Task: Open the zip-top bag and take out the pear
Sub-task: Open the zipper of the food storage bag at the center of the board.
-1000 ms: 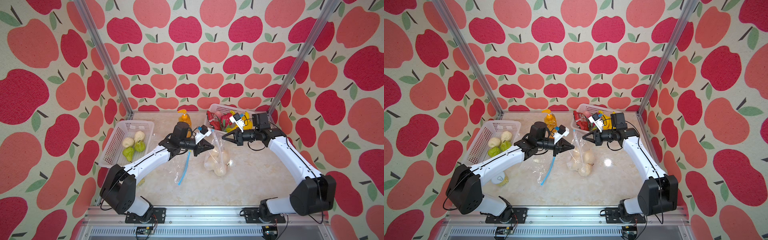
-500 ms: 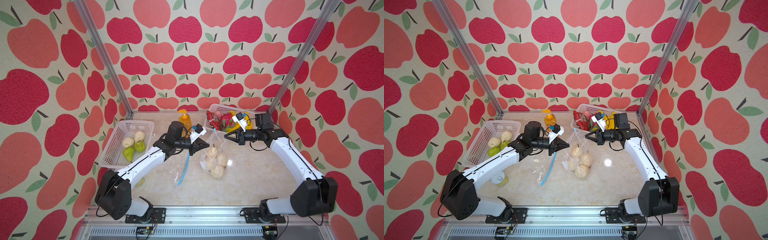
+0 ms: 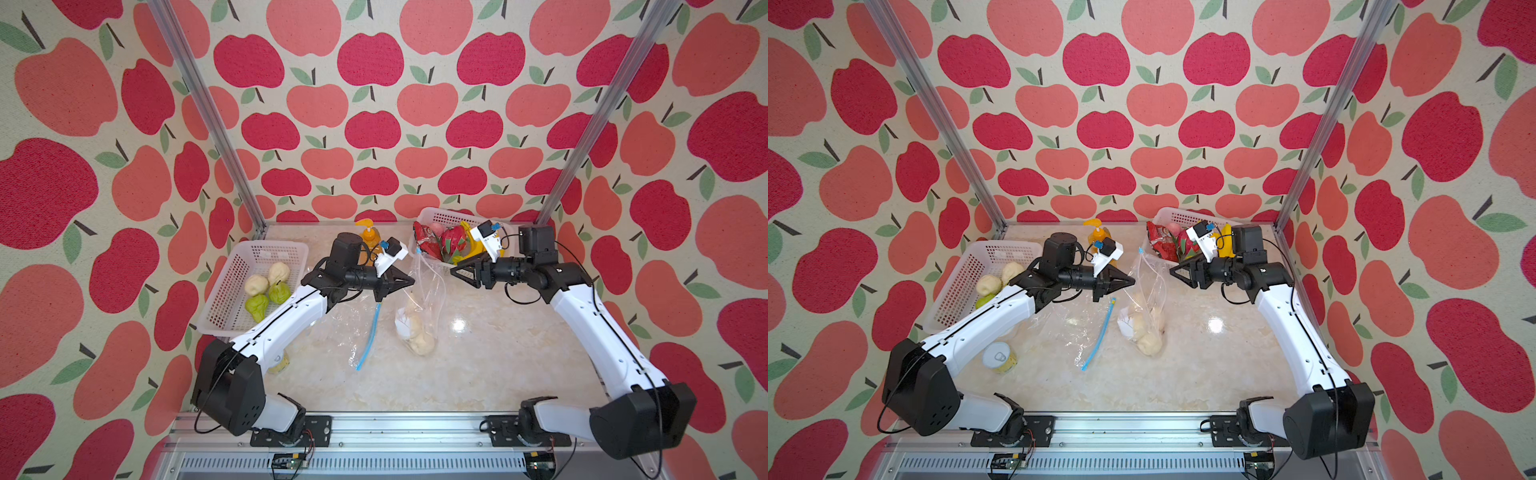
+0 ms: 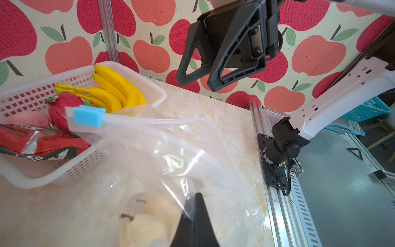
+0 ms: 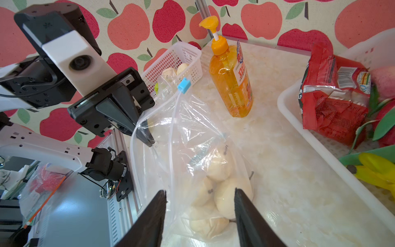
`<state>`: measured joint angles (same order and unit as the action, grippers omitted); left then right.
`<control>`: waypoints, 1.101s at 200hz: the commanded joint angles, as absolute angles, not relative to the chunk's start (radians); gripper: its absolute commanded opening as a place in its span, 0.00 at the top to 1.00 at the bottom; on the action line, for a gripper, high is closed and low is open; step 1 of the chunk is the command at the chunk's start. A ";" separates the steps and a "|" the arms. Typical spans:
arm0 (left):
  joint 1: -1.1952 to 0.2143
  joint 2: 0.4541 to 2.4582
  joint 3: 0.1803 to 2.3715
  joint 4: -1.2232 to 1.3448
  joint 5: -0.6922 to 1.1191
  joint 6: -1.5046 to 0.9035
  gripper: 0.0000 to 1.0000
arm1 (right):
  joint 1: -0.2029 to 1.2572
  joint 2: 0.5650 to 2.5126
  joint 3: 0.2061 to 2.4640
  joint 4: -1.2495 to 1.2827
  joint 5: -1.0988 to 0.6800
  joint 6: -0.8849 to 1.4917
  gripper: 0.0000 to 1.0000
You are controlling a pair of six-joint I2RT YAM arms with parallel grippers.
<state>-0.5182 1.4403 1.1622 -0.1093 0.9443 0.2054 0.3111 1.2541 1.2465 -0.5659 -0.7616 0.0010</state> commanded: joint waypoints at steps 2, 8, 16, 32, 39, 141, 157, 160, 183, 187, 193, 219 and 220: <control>-0.530 1.457 1.215 -0.148 0.985 0.224 1.00 | 0.410 1.188 1.270 -0.587 -0.542 0.108 0.39; -0.533 1.456 1.215 -0.148 0.983 0.224 1.00 | 0.442 1.180 1.267 -0.587 -0.474 0.131 0.37; -0.535 1.453 1.214 -0.147 0.982 0.225 1.00 | 0.471 1.171 1.263 -0.588 -0.381 0.171 0.37; -0.538 1.448 1.211 -0.146 0.977 0.226 1.00 | 0.510 1.167 1.248 -0.584 -0.256 0.264 0.36; -0.537 1.446 1.208 -0.145 0.977 0.227 1.00 | 0.524 1.167 1.236 -0.579 -0.233 0.293 0.36; -0.528 1.451 1.240 -0.173 0.981 0.255 1.00 | 0.649 1.268 1.223 -0.610 -0.063 0.378 0.59; -0.512 1.446 1.259 -0.222 0.986 0.280 1.00 | 0.648 1.284 1.259 -0.656 -0.004 0.359 0.78; -0.508 1.444 1.263 -0.234 0.987 0.286 1.00 | 0.648 1.286 1.264 -0.663 0.005 0.353 0.80; -0.462 1.425 1.281 -0.322 1.030 0.332 1.00 | 0.613 1.288 1.294 -0.711 0.018 0.302 0.93; -0.453 1.419 1.283 -0.336 1.043 0.340 1.00 | 0.601 1.287 1.299 -0.716 0.008 0.292 0.95; -0.438 1.413 1.286 -0.357 1.060 0.354 1.00 | 0.585 1.287 1.306 -0.726 -0.011 0.280 0.97; -0.388 1.389 1.310 -0.464 1.095 0.428 1.00 | 0.531 1.289 1.356 -0.770 -0.104 0.206 1.00; -0.387 1.388 1.311 -0.469 1.095 0.432 1.00 | 0.529 1.289 1.357 -0.771 -0.111 0.203 1.00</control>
<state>-0.4236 1.4357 1.2552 -0.3298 1.0134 0.3313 0.5720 1.2953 1.2903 -0.6914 -0.0517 0.2913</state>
